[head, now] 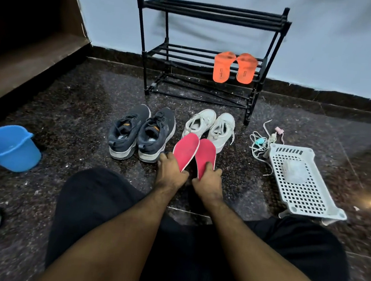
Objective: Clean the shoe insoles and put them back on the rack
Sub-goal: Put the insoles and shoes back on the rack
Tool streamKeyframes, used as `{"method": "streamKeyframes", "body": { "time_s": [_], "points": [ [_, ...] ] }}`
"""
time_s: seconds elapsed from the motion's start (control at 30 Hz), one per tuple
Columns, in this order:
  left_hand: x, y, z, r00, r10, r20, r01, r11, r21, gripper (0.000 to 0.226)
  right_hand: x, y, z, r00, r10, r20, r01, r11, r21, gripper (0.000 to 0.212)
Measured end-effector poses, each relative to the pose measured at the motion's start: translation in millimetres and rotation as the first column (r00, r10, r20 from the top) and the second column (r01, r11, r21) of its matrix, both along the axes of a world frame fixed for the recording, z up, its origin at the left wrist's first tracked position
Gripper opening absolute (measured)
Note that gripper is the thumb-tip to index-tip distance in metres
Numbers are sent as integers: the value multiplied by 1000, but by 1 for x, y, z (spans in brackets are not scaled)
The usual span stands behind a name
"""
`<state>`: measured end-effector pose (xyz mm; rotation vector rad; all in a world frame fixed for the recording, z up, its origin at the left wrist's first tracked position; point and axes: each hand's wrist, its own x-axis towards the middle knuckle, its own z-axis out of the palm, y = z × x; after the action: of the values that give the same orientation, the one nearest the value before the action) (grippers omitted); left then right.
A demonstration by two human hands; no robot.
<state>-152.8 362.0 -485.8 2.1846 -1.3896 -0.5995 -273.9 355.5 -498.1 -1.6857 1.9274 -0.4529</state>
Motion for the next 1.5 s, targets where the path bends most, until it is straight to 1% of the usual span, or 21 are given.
{"method": "streamKeyframes", "body": {
  "time_s": [0.1, 0.23, 0.37, 0.43, 0.5, 0.63, 0.73, 0.87, 1.0, 1.17, 1.3, 1.5],
  "points": [
    [-3, -4, 23, 999, 5, 32, -1, 994, -110, 57, -5, 2, 21, 999, -21, 38, 26, 992, -120, 64],
    [-2, -18, 60, 995, 26, 94, -7, 982, -190, 53, -6, -9, 57, 997, -9, 82, 29, 969, -246, 60],
    [5, -46, 103, 994, 24, 108, 3, 970, -243, 46, -3, -38, 99, 993, 41, 107, 1, 928, -373, 48],
    [10, -62, 125, 995, 19, 99, 8, 963, -271, 43, -1, -55, 119, 997, 44, 68, -12, 912, -410, 41],
    [15, -79, 144, 994, 19, 104, 14, 952, -305, 43, 2, -73, 137, 998, 43, 40, -22, 906, -423, 39],
    [25, -114, 173, 991, 42, 127, 5, 937, -349, 46, 11, -109, 166, 997, 60, 44, -36, 900, -433, 38],
    [32, -142, 185, 988, 46, 150, 9, 937, -348, 47, 21, -138, 179, 996, 66, 53, -36, 893, -448, 39],
    [47, -192, 185, 984, 51, 172, 9, 944, -330, 46, 35, -188, 179, 995, 91, 46, -59, 884, -463, 38],
    [65, -249, 179, 961, 28, 274, 55, 954, -293, 44, 49, -250, 169, 994, 111, 8, -95, 883, -460, 34],
    [86, -331, 166, 955, 41, 294, 48, 957, -287, 47, 73, -330, 160, 991, 130, -14, -121, 873, -472, 33],
    [96, -391, 150, 947, 52, 316, 40, 959, -279, 42, 92, -390, 148, 997, 82, 6, -70, 879, -471, 34],
    [100, -464, 123, 927, 7, 375, 93, 964, -249, 39, 105, -457, 120, 999, 13, -39, -29, 891, -453, 40]
  ]
}}
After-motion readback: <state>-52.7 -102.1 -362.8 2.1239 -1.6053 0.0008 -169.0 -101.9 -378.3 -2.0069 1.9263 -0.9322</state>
